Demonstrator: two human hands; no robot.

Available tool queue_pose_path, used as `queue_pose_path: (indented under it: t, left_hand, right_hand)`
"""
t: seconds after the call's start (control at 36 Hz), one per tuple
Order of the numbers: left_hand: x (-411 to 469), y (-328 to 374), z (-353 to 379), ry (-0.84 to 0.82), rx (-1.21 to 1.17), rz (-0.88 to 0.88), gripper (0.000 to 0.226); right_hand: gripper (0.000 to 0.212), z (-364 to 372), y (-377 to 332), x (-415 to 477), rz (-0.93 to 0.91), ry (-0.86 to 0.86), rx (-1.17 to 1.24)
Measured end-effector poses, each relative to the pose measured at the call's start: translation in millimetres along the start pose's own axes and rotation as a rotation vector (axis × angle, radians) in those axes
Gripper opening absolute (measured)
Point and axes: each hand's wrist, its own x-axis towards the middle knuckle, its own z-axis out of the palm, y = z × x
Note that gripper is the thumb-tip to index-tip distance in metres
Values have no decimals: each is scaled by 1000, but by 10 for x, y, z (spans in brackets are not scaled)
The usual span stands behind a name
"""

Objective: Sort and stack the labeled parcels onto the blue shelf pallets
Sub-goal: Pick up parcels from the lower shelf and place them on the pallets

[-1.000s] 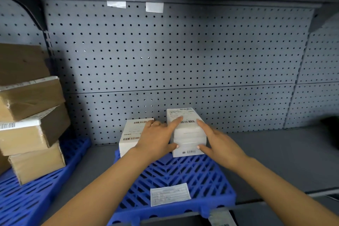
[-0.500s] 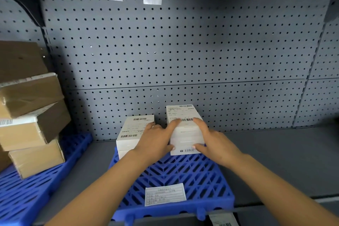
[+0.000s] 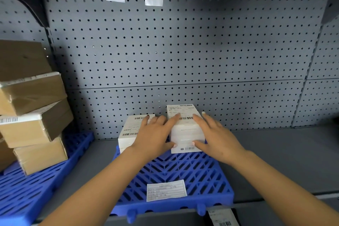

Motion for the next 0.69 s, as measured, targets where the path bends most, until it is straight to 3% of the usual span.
queue_pose_path:
  t: [0.14, 0.39, 0.69]
  left_hand:
    - [-187, -189, -118, 57, 4, -36, 86]
    - [-557, -719, -51, -14, 26, -143, 70]
    - [-580, -975, 100, -147, -74, -213, 59]
  right_hand:
    - [76, -110, -161, -70, -152, 144, -31]
    - [58, -26, -785, -3, -419, 109, 88]
    - [66, 274, -1180, 286, -307, -154, 29]
